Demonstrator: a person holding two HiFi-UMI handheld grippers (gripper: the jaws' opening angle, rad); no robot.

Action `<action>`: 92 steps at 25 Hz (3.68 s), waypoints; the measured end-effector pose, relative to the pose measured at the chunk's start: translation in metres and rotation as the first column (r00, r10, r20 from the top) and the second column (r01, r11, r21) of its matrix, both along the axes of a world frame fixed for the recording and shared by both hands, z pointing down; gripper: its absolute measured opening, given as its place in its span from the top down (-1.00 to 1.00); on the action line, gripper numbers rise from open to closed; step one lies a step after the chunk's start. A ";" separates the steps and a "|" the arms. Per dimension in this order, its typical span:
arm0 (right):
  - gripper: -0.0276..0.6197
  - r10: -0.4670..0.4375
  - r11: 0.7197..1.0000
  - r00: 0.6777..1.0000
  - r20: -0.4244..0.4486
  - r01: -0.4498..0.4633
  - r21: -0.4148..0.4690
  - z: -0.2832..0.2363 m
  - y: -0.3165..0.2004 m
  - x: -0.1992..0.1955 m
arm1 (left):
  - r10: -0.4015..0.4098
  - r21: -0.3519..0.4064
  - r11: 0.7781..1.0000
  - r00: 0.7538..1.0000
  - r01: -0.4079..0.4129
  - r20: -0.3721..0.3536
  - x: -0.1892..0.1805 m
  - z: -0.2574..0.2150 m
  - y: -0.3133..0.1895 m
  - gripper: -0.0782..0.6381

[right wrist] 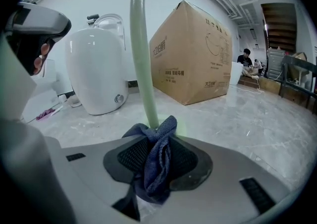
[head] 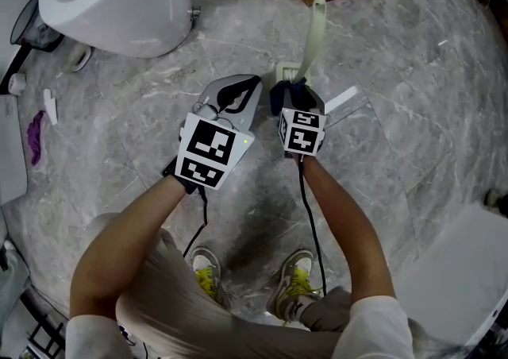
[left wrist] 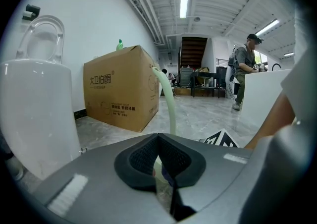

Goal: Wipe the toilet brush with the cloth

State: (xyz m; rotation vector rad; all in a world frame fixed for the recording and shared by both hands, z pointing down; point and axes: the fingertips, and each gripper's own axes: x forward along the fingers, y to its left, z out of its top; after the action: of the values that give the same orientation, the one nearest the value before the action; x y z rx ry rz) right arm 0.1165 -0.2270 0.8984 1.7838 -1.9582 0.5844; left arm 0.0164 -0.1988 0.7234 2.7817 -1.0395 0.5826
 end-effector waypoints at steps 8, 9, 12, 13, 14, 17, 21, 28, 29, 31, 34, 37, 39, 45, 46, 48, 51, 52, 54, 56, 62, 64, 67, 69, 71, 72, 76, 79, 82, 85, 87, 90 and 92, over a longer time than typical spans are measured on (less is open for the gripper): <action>0.52 -0.062 0.993 0.998 -0.031 0.058 -0.104 0.021 0.000 0.001 | 0.000 -0.003 1.000 1.000 0.000 0.001 -0.003 0.000 0.000 0.78; 0.52 -0.067 0.991 0.997 -0.026 0.064 -0.116 0.024 0.001 0.000 | 0.001 -0.002 1.000 1.000 -0.001 0.001 -0.003 0.000 0.000 0.78; 0.53 -0.066 0.989 0.998 -0.004 0.065 -0.134 0.029 0.003 -0.002 | 0.002 0.000 1.000 1.000 -0.002 0.004 -0.005 -0.001 0.002 0.78; 0.54 -0.072 0.988 0.997 -0.002 0.071 -0.140 0.030 0.003 -0.003 | 0.002 0.001 1.000 1.000 -0.002 0.005 -0.006 -0.001 0.002 0.78; 0.54 -0.084 0.986 0.996 -0.007 0.083 -0.146 0.031 0.004 -0.004 | 0.002 0.001 1.000 1.000 -0.002 0.005 -0.006 -0.001 0.002 0.78; 0.55 -0.161 0.975 0.984 -0.071 0.148 -0.163 0.031 0.005 -0.006 | 0.007 0.006 1.000 1.000 -0.007 0.007 -0.004 -0.003 0.005 0.78; 0.59 -0.232 0.965 0.960 -0.159 0.206 -0.163 0.021 0.008 -0.008 | 0.017 0.016 1.000 1.000 -0.017 0.004 -0.001 -0.007 0.007 0.78; 0.69 -0.288 0.958 0.921 -0.264 0.272 -0.096 -0.009 0.023 0.003 | 0.019 0.020 1.000 0.999 -0.018 -0.043 -0.003 -0.022 0.012 0.78; 0.69 -0.303 0.953 0.914 -0.269 0.289 -0.092 -0.016 0.024 0.004 | 0.018 0.023 1.000 0.999 -0.017 -0.050 -0.002 -0.024 0.011 0.78; 0.69 -0.338 0.941 0.901 -0.274 0.326 -0.087 -0.031 0.026 0.005 | 0.017 0.022 1.000 0.998 -0.016 -0.059 -0.001 -0.026 0.009 0.78; 0.69 -0.389 0.920 0.873 -0.293 0.384 -0.079 -0.058 0.030 0.002 | 0.033 0.007 0.999 0.997 -0.033 -0.065 0.006 -0.025 0.009 0.78; 0.69 -0.464 0.884 0.821 -0.332 0.452 -0.117 -0.076 0.040 0.000 | 0.049 0.011 0.999 0.997 -0.048 -0.062 0.013 -0.023 0.010 0.78; 0.69 -0.514 0.856 0.780 -0.358 0.496 -0.147 -0.086 0.047 0.001 | 0.044 0.007 0.999 0.996 -0.044 -0.073 0.013 -0.027 0.009 0.78; 0.69 -0.489 0.866 0.792 -0.367 0.490 -0.096 -0.127 0.043 0.021 | 0.004 0.031 1.000 0.995 -0.001 -0.098 0.001 -0.042 -0.006 0.78; 0.69 -0.483 0.868 0.794 -0.370 0.490 -0.081 -0.134 0.042 0.025 | -0.005 0.035 0.999 0.996 0.009 -0.094 -0.001 -0.042 -0.009 0.78; 0.69 -0.482 0.862 0.781 -0.398 0.504 -0.055 -0.153 0.040 0.035 | -0.028 0.050 0.998 0.996 0.033 -0.083 -0.004 -0.043 -0.017 0.78; 0.69 -0.469 0.859 0.758 -0.453 0.511 -0.034 -0.182 0.037 0.054 | -0.072 0.055 0.995 0.992 0.078 -0.099 -0.006 -0.047 -0.032 0.78; 0.69 -0.462 0.861 0.761 -0.456 0.508 -0.025 -0.191 0.038 0.059 | -0.083 0.051 0.995 0.990 0.089 -0.112 -0.004 -0.049 -0.036 0.78; 0.69 -0.455 0.862 0.772 -0.444 0.506 -0.003 -0.210 0.041 0.065 | -0.087 0.051 0.994 0.986 0.095 -0.139 0.002 -0.055 -0.038 0.78; 0.69 -0.462 0.855 0.772 -0.438 0.519 0.013 -0.227 0.042 0.067 | -0.075 0.065 0.994 0.984 0.087 -0.159 0.007 -0.062 -0.034 0.78; 0.69 -0.455 0.839 0.786 -0.418 0.535 0.094 -0.276 0.035 0.071 | -0.010 0.174 0.984 0.975 0.049 -0.220 0.020 -0.115 -0.018 0.78; 0.69 -0.451 0.836 0.797 -0.401 0.535 0.123 -0.287 0.033 0.071 | 0.021 0.236 0.971 0.980 0.028 -0.200 0.028 -0.140 -0.017 0.78; 0.69 -0.439 0.848 0.824 -0.360 0.512 0.137 -0.305 0.032 0.073 | -0.014 0.253 0.965 0.972 0.075 -0.233 0.041 -0.181 -0.027 0.78; 0.69 -0.421 0.868 0.849 -0.319 0.479 0.130 -0.328 0.034 0.072 | -0.018 0.259 0.963 0.981 0.069 -0.195 0.048 -0.199 -0.030 0.78; 0.69 -0.393 0.889 0.878 -0.274 0.439 0.131 -0.365 0.037 0.072 | 0.003 0.282 0.959 0.995 0.026 -0.102 0.050 -0.217 -0.027 0.78; 0.69 -0.380 0.896 0.889 -0.258 0.422 0.135 -0.387 0.038 0.073 | 0.010 0.278 0.960 0.997 0.011 -0.073 0.049 -0.230 -0.023 0.78; 0.69 -0.306 0.921 0.928 -0.212 0.346 0.182 -0.487 0.047 0.073 | 0.006 0.208 0.978 0.998 0.007 -0.064 0.042 -0.310 -0.005 0.78; 0.69 -0.250 0.939 0.956 -0.156 0.279 0.203 -0.567 0.062 0.074 | 0.012 0.186 0.983 0.998 0.000 -0.062 0.041 -0.388 0.020 0.78; 0.69 -0.249 0.940 0.961 -0.122 0.270 0.206 -0.644 0.078 0.063 | 0.039 0.193 0.981 0.999 -0.031 -0.038 0.035 -0.471 0.053 0.78; 0.69 -0.262 0.936 0.959 -0.108 0.280 0.213 -0.717 0.092 0.049 | 0.026 0.178 0.984 0.999 -0.020 -0.029 0.025 -0.544 0.079 0.78; 0.69 -0.266 0.933 0.957 -0.115 0.286 0.217 -0.761 0.103 0.040 | 0.021 0.199 0.980 0.999 -0.011 -0.047 0.020 -0.590 0.090 0.78; 0.69 -0.284 0.923 0.952 -0.114 0.303 0.237 -0.817 0.125 0.022 | -0.005 0.196 0.980 0.997 0.022 -0.083 0.007 -0.648 0.113 0.78; 0.69 -0.302 0.909 0.946 -0.117 0.322 0.264 -0.855 0.132 0.018 | -0.043 0.188 0.980 0.994 0.062 -0.105 0.003 -0.681 0.118 0.78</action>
State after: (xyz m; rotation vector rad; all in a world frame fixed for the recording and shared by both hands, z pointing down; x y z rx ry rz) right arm 0.1345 -0.0948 0.0437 1.5636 -2.3021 0.1372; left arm 0.0199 -0.0806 0.0427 2.9003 -1.2019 0.3491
